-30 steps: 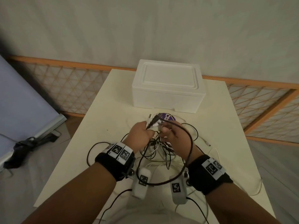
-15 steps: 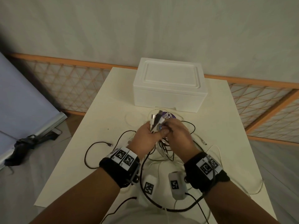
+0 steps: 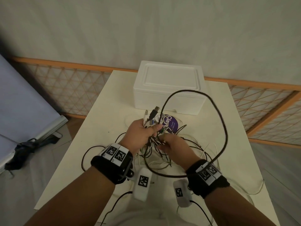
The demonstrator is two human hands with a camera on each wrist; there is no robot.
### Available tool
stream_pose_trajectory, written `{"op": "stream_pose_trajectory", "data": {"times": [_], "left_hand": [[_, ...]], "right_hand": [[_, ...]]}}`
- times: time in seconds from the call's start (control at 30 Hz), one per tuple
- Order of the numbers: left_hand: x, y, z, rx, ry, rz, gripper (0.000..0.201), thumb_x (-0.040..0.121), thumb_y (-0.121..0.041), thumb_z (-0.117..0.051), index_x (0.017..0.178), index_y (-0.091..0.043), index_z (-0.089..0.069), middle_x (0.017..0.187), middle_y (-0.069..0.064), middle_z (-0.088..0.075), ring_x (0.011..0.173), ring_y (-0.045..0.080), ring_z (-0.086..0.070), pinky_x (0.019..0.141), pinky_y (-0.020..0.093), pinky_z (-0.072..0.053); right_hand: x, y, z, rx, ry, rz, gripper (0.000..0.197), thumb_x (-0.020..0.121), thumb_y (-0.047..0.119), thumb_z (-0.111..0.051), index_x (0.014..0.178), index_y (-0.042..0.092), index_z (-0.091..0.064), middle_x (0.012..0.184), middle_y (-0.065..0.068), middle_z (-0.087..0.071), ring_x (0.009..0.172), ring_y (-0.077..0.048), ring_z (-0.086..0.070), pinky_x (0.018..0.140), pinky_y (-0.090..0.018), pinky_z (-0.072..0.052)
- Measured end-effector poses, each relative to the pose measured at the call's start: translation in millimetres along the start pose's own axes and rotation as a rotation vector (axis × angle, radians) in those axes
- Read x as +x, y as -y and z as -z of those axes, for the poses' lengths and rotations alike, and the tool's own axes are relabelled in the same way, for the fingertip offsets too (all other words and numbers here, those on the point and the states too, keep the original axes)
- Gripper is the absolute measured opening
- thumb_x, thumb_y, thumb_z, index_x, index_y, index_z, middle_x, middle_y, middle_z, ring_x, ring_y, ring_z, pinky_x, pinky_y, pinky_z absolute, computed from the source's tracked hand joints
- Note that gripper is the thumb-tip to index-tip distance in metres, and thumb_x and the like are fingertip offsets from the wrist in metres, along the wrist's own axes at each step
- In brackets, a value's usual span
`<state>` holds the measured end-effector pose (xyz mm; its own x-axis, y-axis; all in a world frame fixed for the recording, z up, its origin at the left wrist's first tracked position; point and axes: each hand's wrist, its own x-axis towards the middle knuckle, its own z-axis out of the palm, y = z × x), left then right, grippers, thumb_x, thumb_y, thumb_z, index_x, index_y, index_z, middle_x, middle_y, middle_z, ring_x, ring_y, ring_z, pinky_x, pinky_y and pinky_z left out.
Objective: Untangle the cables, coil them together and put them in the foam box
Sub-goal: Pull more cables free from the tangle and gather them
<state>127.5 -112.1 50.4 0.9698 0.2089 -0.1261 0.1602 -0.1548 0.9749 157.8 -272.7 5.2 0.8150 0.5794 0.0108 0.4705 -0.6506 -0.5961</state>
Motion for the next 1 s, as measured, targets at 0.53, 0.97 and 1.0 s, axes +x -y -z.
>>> {"op": "stream_pose_trajectory", "data": {"times": [0.53, 0.97, 1.0], "left_hand": [[-12, 13, -11, 0.053, 0.132, 0.07, 0.017, 0.086, -0.026, -0.07, 0.072, -0.023, -0.061, 0.038, -0.015, -0.048, 0.037, -0.003, -0.041, 0.045, 0.018, -0.029], [-15, 1, -15, -0.163, 0.06, -0.012, 0.013, 0.083, -0.006, -0.071, 0.089, -0.018, -0.069, 0.065, -0.012, -0.069, 0.064, 0.0, -0.065, 0.062, 0.015, -0.049], [-15, 5, -16, -0.127, 0.083, -0.011, 0.021, 0.081, -0.005, -0.072, 0.092, -0.023, -0.069, 0.075, -0.01, -0.073, 0.076, 0.005, -0.069, 0.069, 0.021, -0.054]], "right_hand": [[4, 41, 38, 0.402, -0.341, 0.011, 0.014, 0.095, 0.014, -0.053, 0.085, 0.008, -0.061, 0.07, -0.002, -0.065, 0.064, -0.005, -0.06, 0.061, -0.015, -0.047], [16, 28, 21, 0.052, 0.0, -0.086, 0.024, 0.094, 0.014, -0.05, 0.111, 0.004, -0.064, 0.106, -0.013, -0.064, 0.103, -0.03, -0.059, 0.081, -0.03, -0.041], [16, 32, 28, 0.091, -0.051, -0.101, 0.02, 0.093, 0.01, -0.052, 0.106, 0.002, -0.065, 0.102, -0.013, -0.066, 0.1, -0.028, -0.06, 0.081, -0.029, -0.041]]}}
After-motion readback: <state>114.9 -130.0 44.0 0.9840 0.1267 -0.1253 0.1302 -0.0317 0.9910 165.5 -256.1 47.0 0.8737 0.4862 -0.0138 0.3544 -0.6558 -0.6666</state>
